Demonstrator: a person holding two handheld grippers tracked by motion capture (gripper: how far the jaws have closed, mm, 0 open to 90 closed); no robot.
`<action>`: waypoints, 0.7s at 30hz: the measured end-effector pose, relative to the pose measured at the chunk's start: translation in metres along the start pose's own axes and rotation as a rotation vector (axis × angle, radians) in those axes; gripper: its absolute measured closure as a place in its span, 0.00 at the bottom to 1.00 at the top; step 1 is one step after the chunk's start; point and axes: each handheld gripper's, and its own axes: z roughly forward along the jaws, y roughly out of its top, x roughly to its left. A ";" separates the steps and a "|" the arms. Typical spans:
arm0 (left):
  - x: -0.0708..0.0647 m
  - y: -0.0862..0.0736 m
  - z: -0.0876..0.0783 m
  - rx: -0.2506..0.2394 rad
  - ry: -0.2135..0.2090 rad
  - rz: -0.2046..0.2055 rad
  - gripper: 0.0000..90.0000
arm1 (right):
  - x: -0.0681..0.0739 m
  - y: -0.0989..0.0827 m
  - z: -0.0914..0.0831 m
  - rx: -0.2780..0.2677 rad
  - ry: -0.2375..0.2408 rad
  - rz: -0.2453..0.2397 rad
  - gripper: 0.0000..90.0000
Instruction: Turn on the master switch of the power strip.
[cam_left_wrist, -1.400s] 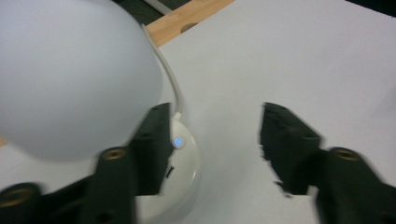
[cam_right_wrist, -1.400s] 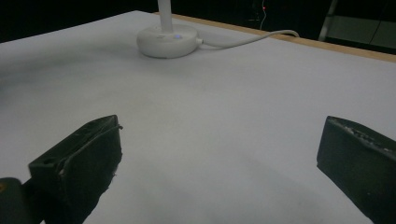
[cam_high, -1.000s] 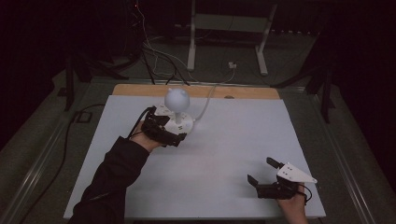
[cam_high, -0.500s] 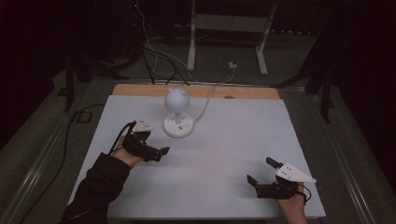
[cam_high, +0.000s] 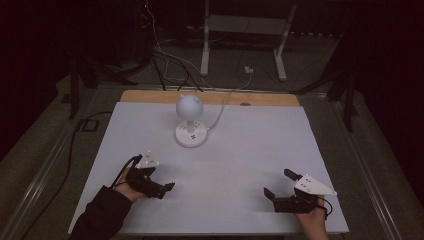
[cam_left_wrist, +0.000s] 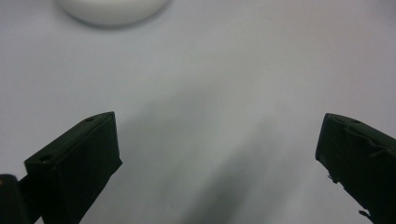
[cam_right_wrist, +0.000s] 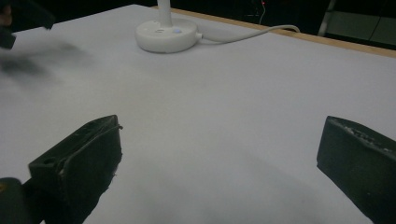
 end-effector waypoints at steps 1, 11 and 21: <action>-0.001 -0.004 0.000 0.006 -0.002 -0.001 0.00 | 0.000 0.000 0.000 0.000 0.001 0.000 0.00; -0.004 -0.034 -0.005 0.011 0.011 0.013 0.00 | 0.000 0.000 0.000 0.002 0.004 -0.004 0.00; -0.001 -0.053 -0.010 -0.035 0.011 -0.022 0.00 | 0.001 0.000 0.001 0.002 0.014 -0.004 0.00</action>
